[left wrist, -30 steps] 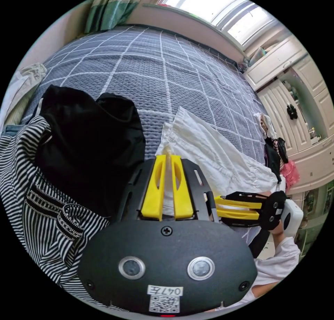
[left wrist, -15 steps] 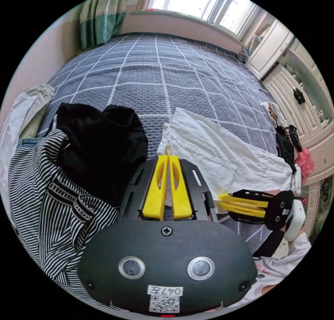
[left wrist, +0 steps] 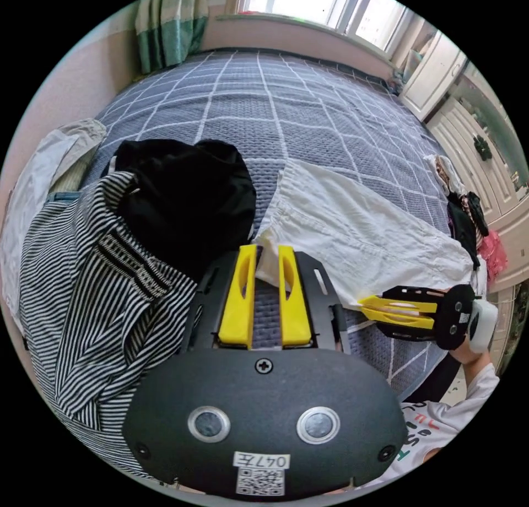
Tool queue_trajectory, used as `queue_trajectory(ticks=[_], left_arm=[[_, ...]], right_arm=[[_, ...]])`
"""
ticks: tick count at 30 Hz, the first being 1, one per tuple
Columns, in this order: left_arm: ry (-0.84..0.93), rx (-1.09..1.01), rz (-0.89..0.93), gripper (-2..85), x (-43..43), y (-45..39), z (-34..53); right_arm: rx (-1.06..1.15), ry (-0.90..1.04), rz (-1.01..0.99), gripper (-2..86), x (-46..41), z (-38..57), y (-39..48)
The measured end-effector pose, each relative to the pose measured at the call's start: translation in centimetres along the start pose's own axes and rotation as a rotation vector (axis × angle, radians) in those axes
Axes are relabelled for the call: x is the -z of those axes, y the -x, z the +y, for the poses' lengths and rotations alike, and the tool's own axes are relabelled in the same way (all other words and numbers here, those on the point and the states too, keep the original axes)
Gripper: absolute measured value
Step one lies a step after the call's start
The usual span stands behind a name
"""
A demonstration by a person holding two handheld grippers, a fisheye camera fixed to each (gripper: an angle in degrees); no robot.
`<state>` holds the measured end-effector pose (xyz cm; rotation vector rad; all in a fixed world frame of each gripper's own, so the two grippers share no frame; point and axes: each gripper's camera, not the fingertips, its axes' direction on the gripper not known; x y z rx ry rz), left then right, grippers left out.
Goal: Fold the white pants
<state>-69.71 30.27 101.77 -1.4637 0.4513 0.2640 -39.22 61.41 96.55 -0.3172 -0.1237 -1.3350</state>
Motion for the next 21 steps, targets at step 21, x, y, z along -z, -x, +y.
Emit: queue_trajectory(ticks=[21], left_arm=[[-0.010,0.178,0.269,1.3,-3.7,1.9,8.6]], right_arm=[[-0.149,-0.043,-0.017,0.0,4.7,13.4,2.0]])
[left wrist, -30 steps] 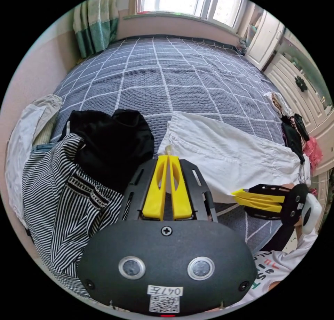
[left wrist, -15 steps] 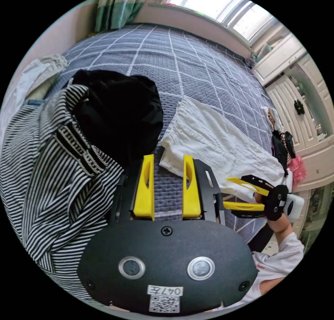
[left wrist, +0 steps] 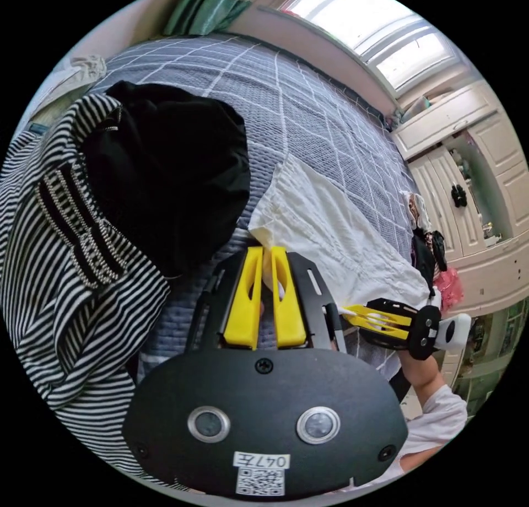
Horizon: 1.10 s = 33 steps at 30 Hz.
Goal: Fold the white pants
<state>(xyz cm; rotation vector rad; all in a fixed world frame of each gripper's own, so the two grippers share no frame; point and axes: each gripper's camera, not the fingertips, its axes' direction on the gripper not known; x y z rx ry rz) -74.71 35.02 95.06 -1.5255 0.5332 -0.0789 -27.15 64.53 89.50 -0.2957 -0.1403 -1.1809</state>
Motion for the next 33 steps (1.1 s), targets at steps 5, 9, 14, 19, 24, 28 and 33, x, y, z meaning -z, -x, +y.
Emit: queue_trajectory(ticks=[5,9,14,19,24,28,33], left_arm=[[-0.053,-0.173,-0.106,0.6,4.6,-3.3,7.2],[-0.062,-0.210,-0.248,0.6,7.1,-4.4,15.3],[-0.046,-0.065,-0.256,1.7,8.6,-2.6,28.0],[-0.075,0.034,-0.173,6.6,8.5,-1.3,34.5],[-0.224,0.031,-0.245,10.9,12.6,-4.4,38.7],[-0.249,-0.109,-0.161,9.8,13.4,-9.7,41.0],[-0.173,-0.199,0.105,10.4,8.6,-15.8,41.7]], right_arm=[[0.035,-0.021,-0.079,-0.1,4.2,3.5,1.9],[0.069,-0.062,-0.243,-0.1,8.2,6.8,5.3],[0.152,-0.060,-0.328,0.6,11.1,11.0,11.7],[0.197,-0.156,-0.374,7.3,14.1,16.8,16.0],[-0.055,-0.372,-0.279,8.2,23.4,27.0,12.7],[-0.449,-0.389,0.072,7.4,31.4,42.8,7.8],[-0.789,-0.105,0.423,11.3,36.1,59.7,3.2]])
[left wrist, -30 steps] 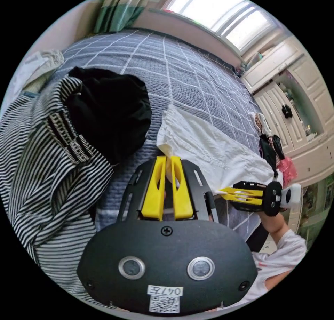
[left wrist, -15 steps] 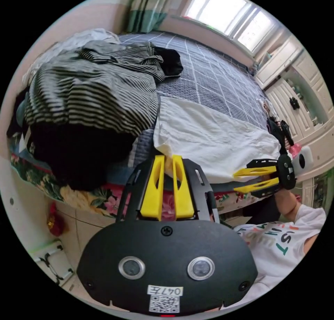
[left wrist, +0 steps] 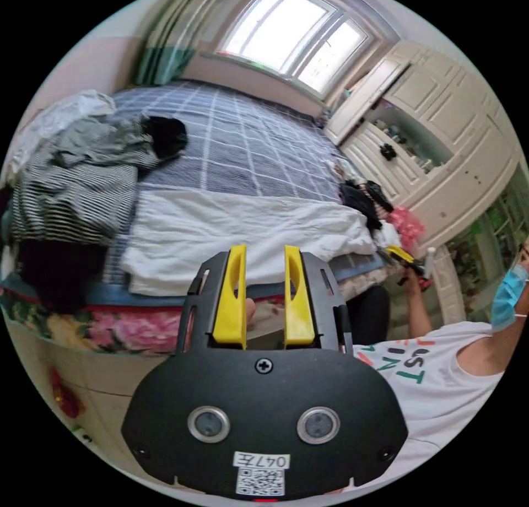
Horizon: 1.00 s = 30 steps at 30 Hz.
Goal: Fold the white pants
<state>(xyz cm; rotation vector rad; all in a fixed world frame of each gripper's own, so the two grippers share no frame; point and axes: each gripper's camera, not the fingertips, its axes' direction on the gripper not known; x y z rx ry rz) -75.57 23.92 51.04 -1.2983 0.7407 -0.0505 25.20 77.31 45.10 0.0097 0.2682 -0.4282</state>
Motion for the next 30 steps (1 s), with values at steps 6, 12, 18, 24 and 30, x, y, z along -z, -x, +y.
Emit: queue_trajectory(ticks=[6,12,18,24,30], left_arm=[[0.067,0.105,0.266,12.0,-7.9,-5.6,4.4],[0.101,-0.104,0.066,13.8,-12.3,-15.3,5.3],[0.229,-0.555,-0.389,13.7,-19.1,-27.5,5.1],[0.299,-0.829,-0.466,14.8,-26.5,-34.1,4.2],[0.305,-0.942,-0.589,2.1,-32.4,-35.4,1.5]], right_arm=[[0.377,0.070,0.087,11.9,-0.1,3.7,-3.1],[0.736,0.109,0.148,9.2,-2.4,3.9,-2.1],[0.907,0.118,0.264,4.2,-3.8,4.5,-3.2],[0.919,0.164,0.231,1.8,-2.5,3.2,-5.1],[0.786,0.170,0.090,1.2,1.6,-1.3,-9.5]])
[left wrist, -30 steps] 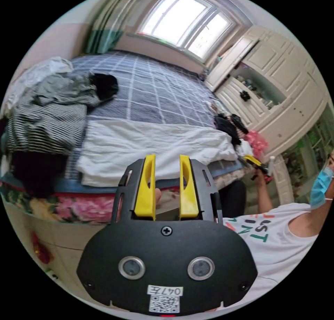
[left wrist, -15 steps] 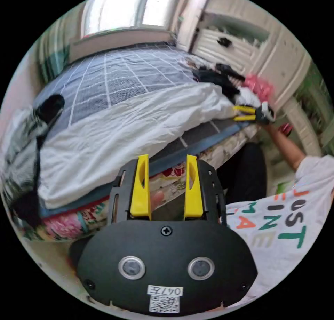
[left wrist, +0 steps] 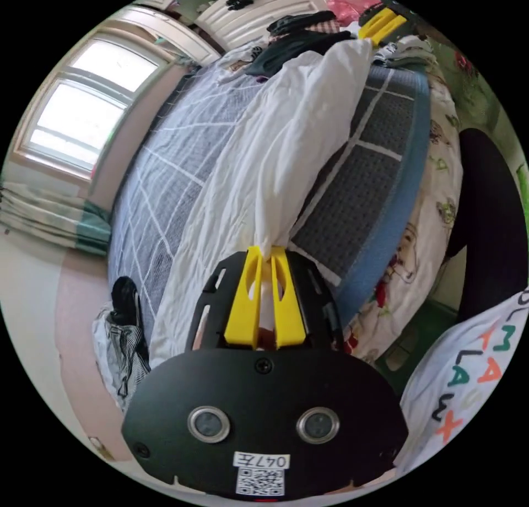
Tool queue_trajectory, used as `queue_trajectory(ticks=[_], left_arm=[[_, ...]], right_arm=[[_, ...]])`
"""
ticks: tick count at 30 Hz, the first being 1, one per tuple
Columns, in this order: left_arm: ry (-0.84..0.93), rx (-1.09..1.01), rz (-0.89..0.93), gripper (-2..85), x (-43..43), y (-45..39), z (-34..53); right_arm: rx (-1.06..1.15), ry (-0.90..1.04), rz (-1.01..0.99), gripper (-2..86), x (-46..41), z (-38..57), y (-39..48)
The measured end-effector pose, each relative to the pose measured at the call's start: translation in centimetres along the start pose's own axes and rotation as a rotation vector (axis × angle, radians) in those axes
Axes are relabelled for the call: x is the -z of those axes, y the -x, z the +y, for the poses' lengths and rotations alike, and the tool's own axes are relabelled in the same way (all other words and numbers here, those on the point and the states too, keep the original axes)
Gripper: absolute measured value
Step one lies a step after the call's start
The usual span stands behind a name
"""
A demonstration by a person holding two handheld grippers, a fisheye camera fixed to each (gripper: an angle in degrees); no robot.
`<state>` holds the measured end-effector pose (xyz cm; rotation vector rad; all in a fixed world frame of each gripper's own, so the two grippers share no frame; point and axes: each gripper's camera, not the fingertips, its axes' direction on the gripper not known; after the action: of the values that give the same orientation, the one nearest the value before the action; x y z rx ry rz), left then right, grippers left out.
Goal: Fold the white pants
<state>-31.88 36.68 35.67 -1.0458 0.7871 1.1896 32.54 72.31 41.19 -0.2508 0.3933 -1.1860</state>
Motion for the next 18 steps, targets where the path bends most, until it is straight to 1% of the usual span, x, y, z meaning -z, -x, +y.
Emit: queue_trajectory(ticks=[3,5,8,9,11,12,14,15,17,18], left_arm=[[0.060,-0.050,0.221,1.1,-0.6,2.8,-2.1],[0.067,-0.065,0.475,1.3,-0.2,5.9,-3.0],[0.027,-0.066,0.640,2.7,1.5,8.4,-3.0],[0.018,-0.073,0.674,3.2,1.9,8.6,-3.0],[-0.007,-0.112,0.819,7.3,2.4,7.9,-2.5],[-0.002,-0.123,0.852,8.3,2.2,7.5,-2.4],[0.025,-0.159,0.991,11.4,0.6,5.9,-1.9],[0.019,-0.155,1.019,11.9,0.3,5.7,-1.8],[-0.089,-0.070,1.135,13.1,-0.2,7.0,-1.0],[-0.130,-0.039,1.160,13.3,0.0,7.6,-0.8]], right_arm=[[0.052,0.017,-0.007,1.1,1.6,-0.4,-2.2],[0.123,0.048,0.032,1.1,2.5,-0.6,-3.0],[0.170,0.060,0.017,1.0,4.7,0.1,-4.4],[0.179,0.062,-0.009,1.1,5.6,0.9,-4.7],[0.192,0.083,-0.065,1.2,6.2,2.7,-4.5],[0.192,0.100,-0.109,1.3,6.0,4.0,-4.2],[0.190,0.110,-0.200,1.9,4.7,6.1,-3.2],[0.179,0.109,-0.273,2.5,3.2,7.3,-2.4],[0.160,0.116,-0.373,5.0,1.0,8.6,-1.1],[0.128,0.118,-0.436,6.7,0.0,9.4,-0.8]])
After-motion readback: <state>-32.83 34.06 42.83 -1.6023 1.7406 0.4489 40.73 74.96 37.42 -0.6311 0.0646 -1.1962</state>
